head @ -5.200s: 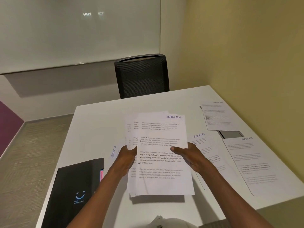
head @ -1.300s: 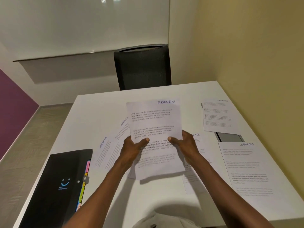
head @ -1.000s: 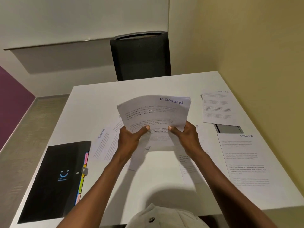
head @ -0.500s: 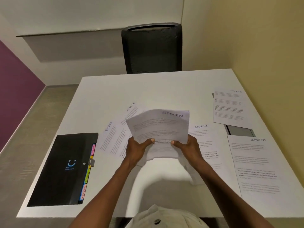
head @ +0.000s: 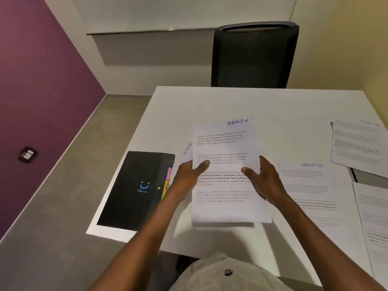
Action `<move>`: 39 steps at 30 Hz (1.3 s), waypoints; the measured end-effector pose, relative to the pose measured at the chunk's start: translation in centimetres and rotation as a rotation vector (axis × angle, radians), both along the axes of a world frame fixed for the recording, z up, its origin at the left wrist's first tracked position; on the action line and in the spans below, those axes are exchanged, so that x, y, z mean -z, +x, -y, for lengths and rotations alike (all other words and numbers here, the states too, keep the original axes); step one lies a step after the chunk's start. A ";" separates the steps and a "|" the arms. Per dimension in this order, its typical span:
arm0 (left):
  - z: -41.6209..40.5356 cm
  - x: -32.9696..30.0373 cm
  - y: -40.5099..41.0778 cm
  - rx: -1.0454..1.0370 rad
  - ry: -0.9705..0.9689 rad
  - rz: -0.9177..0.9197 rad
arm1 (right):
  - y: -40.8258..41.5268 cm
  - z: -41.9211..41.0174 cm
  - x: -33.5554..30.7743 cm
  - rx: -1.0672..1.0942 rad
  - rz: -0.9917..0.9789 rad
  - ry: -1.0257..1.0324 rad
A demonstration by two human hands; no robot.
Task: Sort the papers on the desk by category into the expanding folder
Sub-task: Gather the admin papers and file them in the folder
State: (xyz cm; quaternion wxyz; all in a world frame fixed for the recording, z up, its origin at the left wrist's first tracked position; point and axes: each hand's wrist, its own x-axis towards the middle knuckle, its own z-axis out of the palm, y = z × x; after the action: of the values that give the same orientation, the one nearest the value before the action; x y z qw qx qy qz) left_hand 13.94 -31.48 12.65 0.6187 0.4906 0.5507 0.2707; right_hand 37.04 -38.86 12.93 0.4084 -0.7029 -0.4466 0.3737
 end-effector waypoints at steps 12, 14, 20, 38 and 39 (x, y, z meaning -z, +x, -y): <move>-3.0 8.9 -19.2 -0.337 0.048 -0.573 | -6.1 2.2 4.0 0.421 -0.220 -0.174; -3.3 10.2 -18.9 -0.188 0.102 -0.728 | -7.2 2.4 4.1 0.452 -0.209 -0.178; -2.3 11.7 -15.8 0.070 0.238 -1.099 | -9.6 3.3 4.2 0.473 -0.164 -0.198; -4.6 14.4 -14.3 0.472 0.386 -1.321 | -9.8 2.3 3.4 0.457 -0.120 -0.182; -4.5 14.5 -14.2 0.491 0.408 -1.315 | -9.9 2.2 3.4 0.457 -0.122 -0.184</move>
State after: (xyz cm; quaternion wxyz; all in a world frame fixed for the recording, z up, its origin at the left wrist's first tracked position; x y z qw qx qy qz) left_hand -0.28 -26.93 -1.87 0.0995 0.7665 0.6212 -0.1291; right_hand 27.14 -41.04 9.54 0.4428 -0.7960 -0.2147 0.3524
